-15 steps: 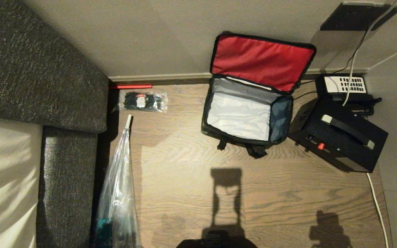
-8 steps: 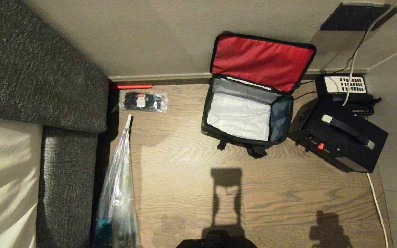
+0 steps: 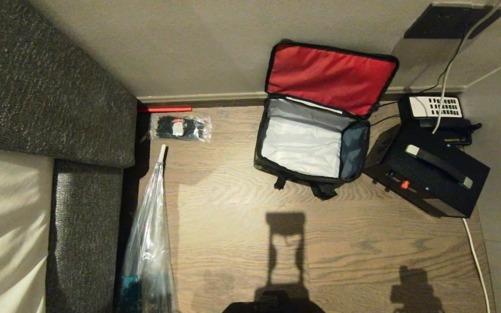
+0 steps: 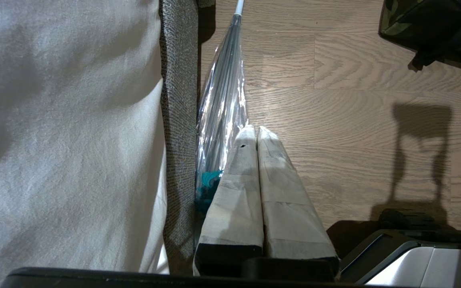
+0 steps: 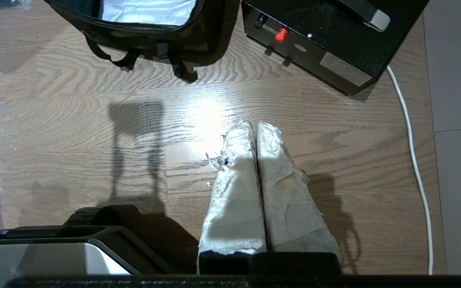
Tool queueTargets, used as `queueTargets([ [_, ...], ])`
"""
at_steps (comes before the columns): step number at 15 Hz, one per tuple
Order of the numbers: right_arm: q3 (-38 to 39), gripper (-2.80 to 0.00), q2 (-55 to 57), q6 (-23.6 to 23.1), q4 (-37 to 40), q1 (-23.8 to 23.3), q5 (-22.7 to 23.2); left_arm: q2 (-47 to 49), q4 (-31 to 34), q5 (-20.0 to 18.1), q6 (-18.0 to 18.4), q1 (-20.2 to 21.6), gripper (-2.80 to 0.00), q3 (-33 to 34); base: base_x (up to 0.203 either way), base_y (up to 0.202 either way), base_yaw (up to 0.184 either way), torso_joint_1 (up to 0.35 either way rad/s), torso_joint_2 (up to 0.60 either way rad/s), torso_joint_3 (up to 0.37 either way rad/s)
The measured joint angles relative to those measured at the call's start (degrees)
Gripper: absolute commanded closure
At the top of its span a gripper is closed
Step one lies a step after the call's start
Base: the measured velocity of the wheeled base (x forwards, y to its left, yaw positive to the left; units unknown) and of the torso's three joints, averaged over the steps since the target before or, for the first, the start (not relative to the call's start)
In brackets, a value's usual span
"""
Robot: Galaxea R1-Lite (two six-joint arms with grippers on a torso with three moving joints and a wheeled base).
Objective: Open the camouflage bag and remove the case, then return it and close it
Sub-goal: Grip the handle again
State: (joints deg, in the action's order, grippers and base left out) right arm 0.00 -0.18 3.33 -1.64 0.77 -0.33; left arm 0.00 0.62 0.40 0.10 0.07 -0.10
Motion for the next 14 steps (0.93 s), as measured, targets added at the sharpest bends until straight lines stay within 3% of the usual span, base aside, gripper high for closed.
queueTargets([
  [14,0.0,0.0,0.0,0.0,0.0,0.0,0.0,0.0,0.0,0.0,0.0,0.0,0.0,0.0,0.0,0.0,0.0,0.0,0.0,0.0],
])
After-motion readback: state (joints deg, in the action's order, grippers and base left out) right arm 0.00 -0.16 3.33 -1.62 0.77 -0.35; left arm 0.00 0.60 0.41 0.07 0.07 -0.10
